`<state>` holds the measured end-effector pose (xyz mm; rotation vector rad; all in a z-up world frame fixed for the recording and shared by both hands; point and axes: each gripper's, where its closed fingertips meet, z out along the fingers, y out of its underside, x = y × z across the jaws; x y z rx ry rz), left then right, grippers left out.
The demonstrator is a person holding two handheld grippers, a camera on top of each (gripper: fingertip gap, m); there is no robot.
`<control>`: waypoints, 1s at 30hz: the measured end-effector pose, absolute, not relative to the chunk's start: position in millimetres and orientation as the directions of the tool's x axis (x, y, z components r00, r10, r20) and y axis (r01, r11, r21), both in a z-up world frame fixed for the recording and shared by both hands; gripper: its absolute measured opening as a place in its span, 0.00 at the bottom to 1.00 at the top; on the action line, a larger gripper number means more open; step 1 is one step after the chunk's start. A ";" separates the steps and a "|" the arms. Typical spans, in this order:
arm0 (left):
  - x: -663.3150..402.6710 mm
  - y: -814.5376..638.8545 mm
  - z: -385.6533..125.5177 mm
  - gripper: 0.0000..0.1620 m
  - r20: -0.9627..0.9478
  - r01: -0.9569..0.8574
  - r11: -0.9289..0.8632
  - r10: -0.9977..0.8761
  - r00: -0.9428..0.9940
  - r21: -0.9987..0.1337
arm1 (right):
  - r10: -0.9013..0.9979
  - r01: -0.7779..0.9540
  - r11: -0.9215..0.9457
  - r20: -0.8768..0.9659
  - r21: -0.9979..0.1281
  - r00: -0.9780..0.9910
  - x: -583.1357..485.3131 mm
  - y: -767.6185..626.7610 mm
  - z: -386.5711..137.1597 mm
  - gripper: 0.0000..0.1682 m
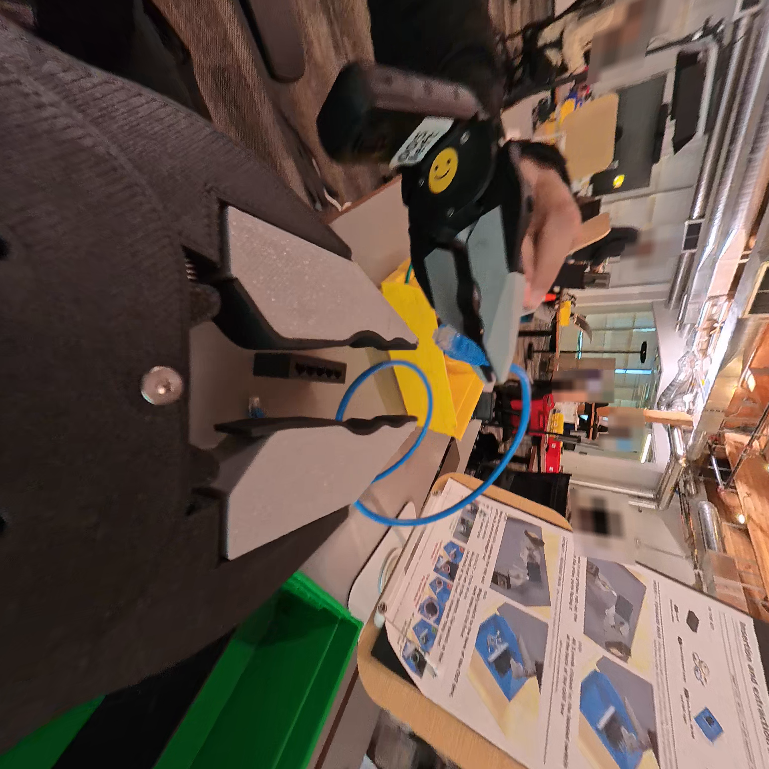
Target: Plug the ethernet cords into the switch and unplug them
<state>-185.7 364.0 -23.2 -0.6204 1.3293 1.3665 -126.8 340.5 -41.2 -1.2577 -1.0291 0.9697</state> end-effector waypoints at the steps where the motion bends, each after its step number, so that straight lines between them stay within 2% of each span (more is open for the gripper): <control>1: -186.2 365.0 -27.6 0.02 -0.895 -0.904 0.201 0.328 -0.301 0.377 | 0.971 -0.024 0.049 0.042 -0.999 0.237 -127.5 337.6 -40.7 0.17; 6: -183.6 366.6 -47.1 0.02 -0.862 -0.864 0.196 0.322 -0.391 0.464 | 0.993 -0.037 -0.087 -0.090 -0.996 0.080 -132.9 320.3 -43.2 0.21; 17: -168.5 355.0 -62.3 0.02 -0.806 -0.802 0.227 0.390 -0.445 0.553 | 0.988 0.095 -0.151 -0.147 -0.984 0.053 -160.8 314.3 -76.8 0.24; 20: -165.6 351.9 -65.4 0.02 -0.802 -0.796 0.235 0.398 -0.446 0.559 | 0.984 0.119 -0.181 -0.178 -0.976 0.033 -171.7 311.3 -86.4 0.20; 22: -165.9 352.1 -68.9 0.02 -0.815 -0.805 0.237 0.377 -0.440 0.544 | 0.983 0.128 -0.183 -0.179 -0.975 0.041 -177.2 313.9 -91.6 0.12; 29: -187.1 361.4 -89.1 0.05 -0.933 -0.906 0.227 0.140 -0.332 0.357 | 0.974 0.165 -0.163 -0.132 -0.973 0.187 -177.4 341.6 -105.5 0.05; 30: -189.1 360.2 -90.2 0.02 -0.945 -0.917 0.230 0.116 -0.307 0.327 | 0.972 0.161 -0.165 -0.133 -0.973 0.195 -176.4 343.7 -104.9 0.05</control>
